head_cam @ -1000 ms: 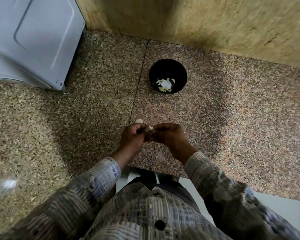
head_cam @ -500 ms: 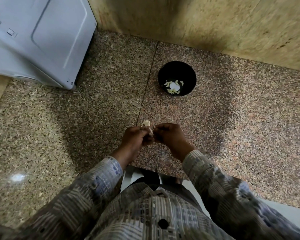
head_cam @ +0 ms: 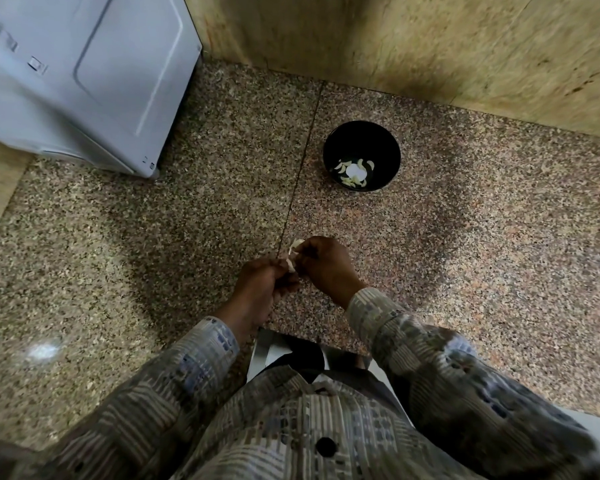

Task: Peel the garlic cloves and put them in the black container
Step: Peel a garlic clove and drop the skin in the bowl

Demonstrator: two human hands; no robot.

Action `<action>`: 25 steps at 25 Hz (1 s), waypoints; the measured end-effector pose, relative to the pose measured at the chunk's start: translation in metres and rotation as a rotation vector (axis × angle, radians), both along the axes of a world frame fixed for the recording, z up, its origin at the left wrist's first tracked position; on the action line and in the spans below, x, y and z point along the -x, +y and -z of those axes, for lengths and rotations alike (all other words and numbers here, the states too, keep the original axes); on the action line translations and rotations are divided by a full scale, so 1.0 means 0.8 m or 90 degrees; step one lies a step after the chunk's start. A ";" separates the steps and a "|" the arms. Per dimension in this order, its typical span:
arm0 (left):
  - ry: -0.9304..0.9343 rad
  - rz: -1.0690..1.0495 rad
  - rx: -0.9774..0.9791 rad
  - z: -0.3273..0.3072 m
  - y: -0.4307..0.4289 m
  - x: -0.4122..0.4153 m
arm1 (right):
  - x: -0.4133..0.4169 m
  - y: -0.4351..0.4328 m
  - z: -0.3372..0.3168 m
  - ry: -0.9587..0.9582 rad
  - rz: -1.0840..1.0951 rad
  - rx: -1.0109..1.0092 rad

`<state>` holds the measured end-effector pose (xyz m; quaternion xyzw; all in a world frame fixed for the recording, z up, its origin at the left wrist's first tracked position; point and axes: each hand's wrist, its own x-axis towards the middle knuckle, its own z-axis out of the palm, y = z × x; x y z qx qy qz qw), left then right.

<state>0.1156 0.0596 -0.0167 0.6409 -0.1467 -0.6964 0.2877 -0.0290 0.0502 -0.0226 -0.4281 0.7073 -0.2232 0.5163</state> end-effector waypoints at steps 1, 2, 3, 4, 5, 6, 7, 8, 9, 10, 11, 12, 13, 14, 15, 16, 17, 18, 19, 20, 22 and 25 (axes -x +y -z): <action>-0.002 -0.003 0.001 0.001 0.001 -0.001 | -0.003 -0.001 -0.001 -0.009 0.027 -0.007; -0.010 -0.010 -0.001 0.002 0.000 -0.002 | -0.007 -0.002 -0.002 -0.041 0.072 -0.022; -0.019 -0.021 -0.005 0.004 -0.001 -0.003 | -0.010 -0.003 -0.003 -0.085 0.121 -0.041; -0.026 -0.030 -0.010 0.005 -0.003 -0.004 | -0.012 -0.003 -0.002 -0.126 0.159 -0.057; -0.033 -0.033 -0.012 0.007 -0.005 -0.005 | -0.013 -0.002 -0.003 -0.152 0.171 -0.068; -0.039 -0.032 -0.012 0.009 -0.007 -0.006 | -0.012 -0.001 -0.003 -0.157 0.155 -0.069; -0.045 -0.030 -0.009 0.010 -0.008 -0.005 | -0.010 0.001 -0.001 -0.144 0.118 -0.058; -0.051 -0.026 -0.005 0.011 -0.009 -0.004 | -0.007 0.004 0.000 -0.121 0.073 -0.042; -0.058 -0.018 -0.002 0.012 -0.009 -0.003 | -0.005 0.006 -0.001 -0.096 0.042 -0.030; -0.064 -0.007 0.001 0.013 -0.009 -0.002 | -0.004 0.009 -0.002 -0.079 0.041 -0.029; -0.071 0.005 0.002 0.014 -0.009 -0.002 | -0.004 0.010 -0.002 -0.082 0.067 -0.038; -0.074 0.014 0.000 0.015 -0.008 -0.002 | -0.006 0.009 -0.002 -0.097 0.109 -0.057; -0.074 0.018 -0.002 0.018 -0.008 -0.004 | -0.008 0.007 -0.003 -0.117 0.149 -0.077; -0.069 0.017 -0.005 0.018 -0.007 -0.005 | -0.010 0.006 -0.002 -0.137 0.174 -0.087; -0.059 0.009 -0.008 0.019 -0.006 -0.007 | -0.010 0.004 -0.002 -0.152 0.178 -0.094; -0.048 -0.001 -0.013 0.018 -0.004 -0.009 | -0.010 0.003 -0.002 -0.166 0.175 -0.097; -0.038 -0.011 -0.017 0.018 -0.003 -0.010 | -0.007 0.003 -0.003 -0.169 0.168 -0.102; -0.029 -0.021 -0.022 0.017 -0.001 -0.011 | -0.002 0.005 -0.005 -0.169 0.166 -0.105; -0.022 -0.029 -0.024 0.017 0.000 -0.011 | 0.004 0.010 -0.010 -0.161 0.156 -0.103; -0.019 -0.039 -0.022 0.016 0.002 -0.009 | 0.011 0.017 -0.014 -0.158 0.141 -0.098; -0.017 -0.030 -0.008 0.017 0.010 0.003 | 0.027 0.035 -0.018 -0.163 0.094 -0.086; -0.024 0.034 -0.004 0.021 0.029 0.043 | 0.051 0.063 -0.010 -0.051 0.042 -0.071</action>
